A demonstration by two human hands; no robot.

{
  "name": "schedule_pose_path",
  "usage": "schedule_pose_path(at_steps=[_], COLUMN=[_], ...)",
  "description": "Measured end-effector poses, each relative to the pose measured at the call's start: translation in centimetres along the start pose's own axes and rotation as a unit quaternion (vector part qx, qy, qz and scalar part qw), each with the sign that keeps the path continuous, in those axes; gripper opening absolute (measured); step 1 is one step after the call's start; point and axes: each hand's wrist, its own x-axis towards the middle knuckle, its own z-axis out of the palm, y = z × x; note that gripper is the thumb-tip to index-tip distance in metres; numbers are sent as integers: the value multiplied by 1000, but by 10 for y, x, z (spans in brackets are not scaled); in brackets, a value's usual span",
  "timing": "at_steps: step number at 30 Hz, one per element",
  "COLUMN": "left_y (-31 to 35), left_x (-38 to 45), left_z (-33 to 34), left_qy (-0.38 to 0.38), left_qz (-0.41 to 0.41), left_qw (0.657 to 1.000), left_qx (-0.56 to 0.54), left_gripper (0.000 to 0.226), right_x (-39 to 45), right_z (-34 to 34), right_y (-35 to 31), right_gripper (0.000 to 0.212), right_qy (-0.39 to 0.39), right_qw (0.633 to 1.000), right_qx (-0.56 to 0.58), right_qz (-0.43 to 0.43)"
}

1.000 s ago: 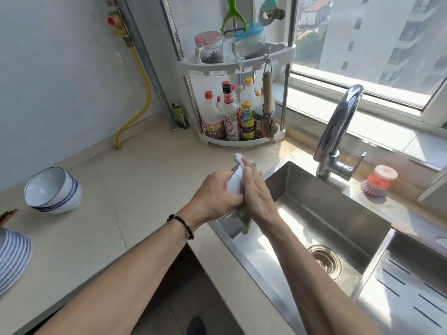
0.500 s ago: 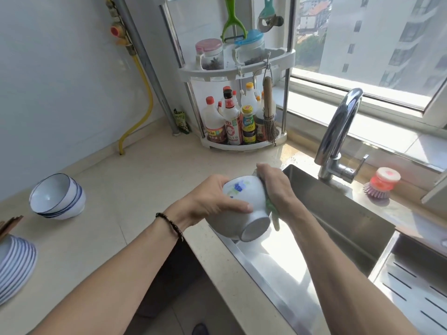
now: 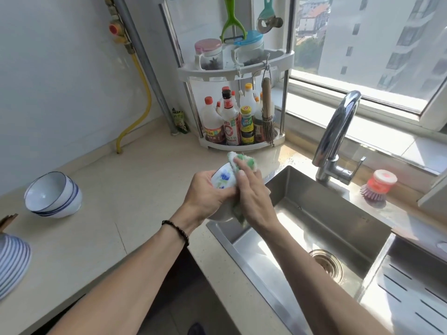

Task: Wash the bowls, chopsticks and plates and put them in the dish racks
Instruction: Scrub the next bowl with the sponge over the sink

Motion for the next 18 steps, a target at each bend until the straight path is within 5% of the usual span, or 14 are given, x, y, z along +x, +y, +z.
schedule_pose_path(at_steps=[4,9,11,14,18], left_y=[3,4,8,12,5], left_x=[-6,0,-3,-10,-13], left_z=[-1,7,4,-7,-16], left_qy=[-34,24,-6,-60,-122], left_qz=[22,22,37,52,53], left_qw=[999,998,996,997,977], left_qx=[19,51,83,4,-168], left_gripper=[21,16,15,28,51], right_x=[10,2,-1,11,20], right_z=[-12,-4,-4,-20,-27], right_y=[-2,1,1,2,8], right_gripper=[32,42,40,37,82], right_qy=[-10,-11,-14,-14,16], right_qw=[975,1000,996,942,904], right_qx=[201,-2,88,295,333], right_qz=[99,0,16,160,268])
